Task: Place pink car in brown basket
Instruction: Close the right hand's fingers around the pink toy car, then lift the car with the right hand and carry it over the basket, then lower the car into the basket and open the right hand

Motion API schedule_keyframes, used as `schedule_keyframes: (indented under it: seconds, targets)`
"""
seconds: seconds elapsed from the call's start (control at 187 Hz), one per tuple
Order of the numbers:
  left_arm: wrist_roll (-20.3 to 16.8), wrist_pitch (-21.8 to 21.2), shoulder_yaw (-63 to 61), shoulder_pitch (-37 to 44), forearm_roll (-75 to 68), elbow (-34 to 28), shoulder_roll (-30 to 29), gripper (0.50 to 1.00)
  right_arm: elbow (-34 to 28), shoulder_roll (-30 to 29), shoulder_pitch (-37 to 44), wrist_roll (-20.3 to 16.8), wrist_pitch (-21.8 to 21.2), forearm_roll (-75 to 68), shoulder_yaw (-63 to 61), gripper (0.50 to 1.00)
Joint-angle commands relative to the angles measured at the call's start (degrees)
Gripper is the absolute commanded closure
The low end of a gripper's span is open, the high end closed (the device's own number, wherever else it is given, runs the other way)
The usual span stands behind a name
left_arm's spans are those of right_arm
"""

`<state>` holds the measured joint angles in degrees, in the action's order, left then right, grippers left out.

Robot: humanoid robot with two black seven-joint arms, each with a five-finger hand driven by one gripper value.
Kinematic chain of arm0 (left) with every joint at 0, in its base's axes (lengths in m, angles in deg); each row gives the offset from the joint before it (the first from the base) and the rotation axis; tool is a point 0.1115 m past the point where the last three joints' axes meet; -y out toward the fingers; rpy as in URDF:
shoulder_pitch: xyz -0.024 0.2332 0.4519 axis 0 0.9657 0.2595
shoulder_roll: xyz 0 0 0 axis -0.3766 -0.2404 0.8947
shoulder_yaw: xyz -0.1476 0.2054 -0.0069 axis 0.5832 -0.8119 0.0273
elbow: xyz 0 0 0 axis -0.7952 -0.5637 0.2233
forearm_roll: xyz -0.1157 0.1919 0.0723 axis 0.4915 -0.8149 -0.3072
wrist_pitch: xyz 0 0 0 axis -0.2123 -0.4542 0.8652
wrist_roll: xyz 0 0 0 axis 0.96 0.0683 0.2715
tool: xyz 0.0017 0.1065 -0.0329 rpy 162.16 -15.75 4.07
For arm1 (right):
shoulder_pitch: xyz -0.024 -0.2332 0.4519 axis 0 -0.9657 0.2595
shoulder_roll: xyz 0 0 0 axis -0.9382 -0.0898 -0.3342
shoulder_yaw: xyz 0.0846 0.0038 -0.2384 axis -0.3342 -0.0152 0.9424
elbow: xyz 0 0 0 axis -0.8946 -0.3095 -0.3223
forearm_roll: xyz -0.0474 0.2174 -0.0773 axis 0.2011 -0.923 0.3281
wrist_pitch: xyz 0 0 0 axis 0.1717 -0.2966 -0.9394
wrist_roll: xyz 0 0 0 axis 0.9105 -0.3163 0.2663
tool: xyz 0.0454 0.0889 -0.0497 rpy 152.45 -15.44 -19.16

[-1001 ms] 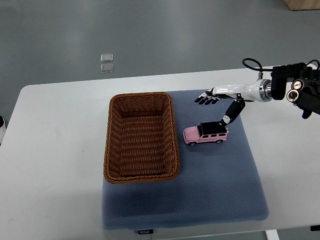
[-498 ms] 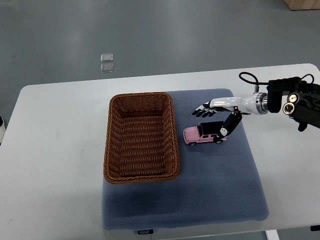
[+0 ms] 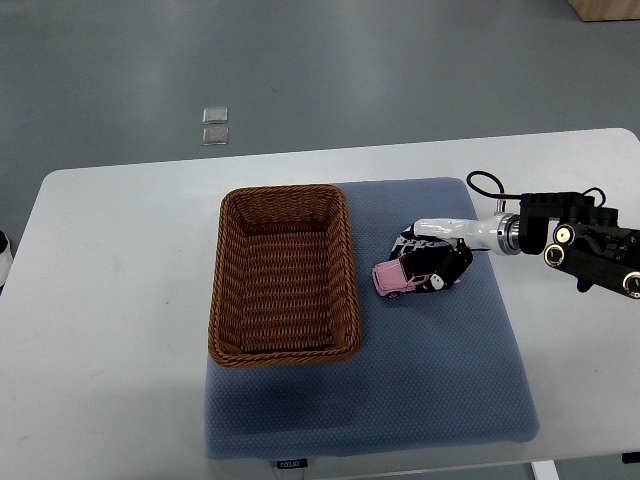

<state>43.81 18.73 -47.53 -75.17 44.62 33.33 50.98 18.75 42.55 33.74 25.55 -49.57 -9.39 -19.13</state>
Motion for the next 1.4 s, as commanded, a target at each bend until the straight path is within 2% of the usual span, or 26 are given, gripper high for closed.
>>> schedule_keyframes:
  seconds: [0.0,0.22,0.396,0.578,0.846,1.157,1.392]
  targets:
    - [0.0,0.0,0.0,0.0,0.0,0.0,0.0,0.5,0.17,0.34,0.42,0.05,0.31,0.83,0.1,1.0]
    - [0.0,0.0,0.0,0.0,0.0,0.0,0.0,0.5,-0.8,4.91,4.81,0.05,-1.36,-0.4,-0.51,1.0]
    - [0.0,0.0,0.0,0.0,0.0,0.0,0.0,0.5,-4.67,9.83,10.87,-0.12,-4.17,-3.38,-0.95,1.0]
    - [0.0,0.0,0.0,0.0,-0.09,0.18,0.0,0.5,-5.99,8.95,16.06,-0.47,-5.75,-6.64,-0.78,1.0]
    - [0.0,0.0,0.0,0.0,0.0,0.0,0.0,0.5,-3.88,-1.6,18.96,-1.09,-5.31,-8.48,0.37,1.0]
    - [0.0,0.0,0.0,0.0,-0.09,0.44,0.0,0.5,5.52,-16.97,18.7,-1.0,-3.47,-7.78,4.76,1.0]
    - [0.0,0.0,-0.09,0.0,-0.18,0.62,0.0,0.5,9.83,-22.95,15.8,-0.83,-1.97,-7.43,5.9,1.0]
